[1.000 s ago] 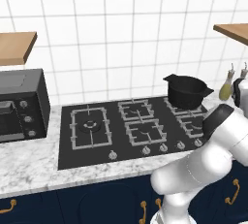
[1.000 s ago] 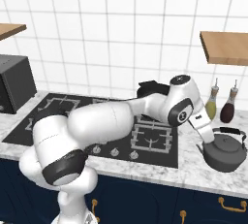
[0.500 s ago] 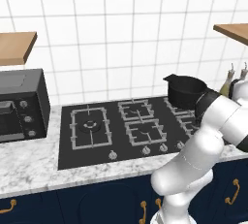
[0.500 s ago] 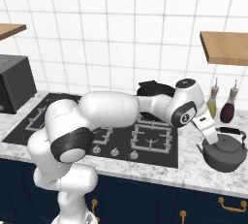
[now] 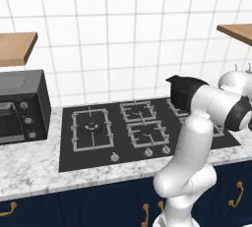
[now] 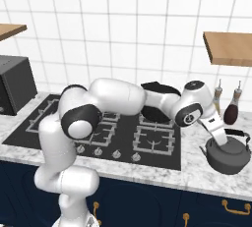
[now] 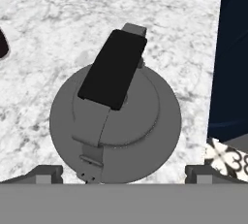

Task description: Pick the kettle from the counter and place it on a stove burner. Then turn the burner on.

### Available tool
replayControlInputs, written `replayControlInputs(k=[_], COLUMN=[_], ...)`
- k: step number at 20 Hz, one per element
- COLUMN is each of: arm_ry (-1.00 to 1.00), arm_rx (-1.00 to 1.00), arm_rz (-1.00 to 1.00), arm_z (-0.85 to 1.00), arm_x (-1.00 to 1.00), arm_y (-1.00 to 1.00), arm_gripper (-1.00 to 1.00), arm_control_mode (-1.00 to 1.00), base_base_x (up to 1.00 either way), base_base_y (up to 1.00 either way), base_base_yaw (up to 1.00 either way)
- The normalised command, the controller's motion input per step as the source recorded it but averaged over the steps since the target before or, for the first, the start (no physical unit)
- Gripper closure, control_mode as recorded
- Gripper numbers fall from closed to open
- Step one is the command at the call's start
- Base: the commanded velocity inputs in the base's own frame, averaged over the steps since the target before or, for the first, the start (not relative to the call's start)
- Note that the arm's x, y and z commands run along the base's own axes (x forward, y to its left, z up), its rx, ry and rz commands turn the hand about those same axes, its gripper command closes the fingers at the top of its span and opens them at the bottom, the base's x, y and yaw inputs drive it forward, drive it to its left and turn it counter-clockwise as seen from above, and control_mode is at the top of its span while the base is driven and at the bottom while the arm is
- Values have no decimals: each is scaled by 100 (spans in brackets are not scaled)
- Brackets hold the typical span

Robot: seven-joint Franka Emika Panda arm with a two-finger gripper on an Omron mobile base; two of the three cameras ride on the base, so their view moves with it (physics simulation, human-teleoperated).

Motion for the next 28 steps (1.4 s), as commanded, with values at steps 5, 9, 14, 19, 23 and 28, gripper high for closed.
replayControlInputs(k=[5, 9, 14, 19, 23, 28], arm_ry=[3, 3, 1, 0, 0, 0], arm_rx=[2, 1, 0, 0, 0, 0], arm_rz=[0, 0, 0, 0, 0, 0], arm_z=[-5, -10, -22, -30, -21, -5], arm_x=[28, 19, 20, 32, 14, 5], arm_y=[-22, -26, -18, 0, 0, 0], arm_gripper=[-100, -100, -100, -100, 100, 100], arm_control_mode=[-100, -100, -100, -100, -100, -100], base_base_x=[0, 0, 0, 0, 0, 0], base_base_y=[0, 0, 0, 0, 0, 0], base_base_yaw=[0, 0, 0, 0, 0, 0])
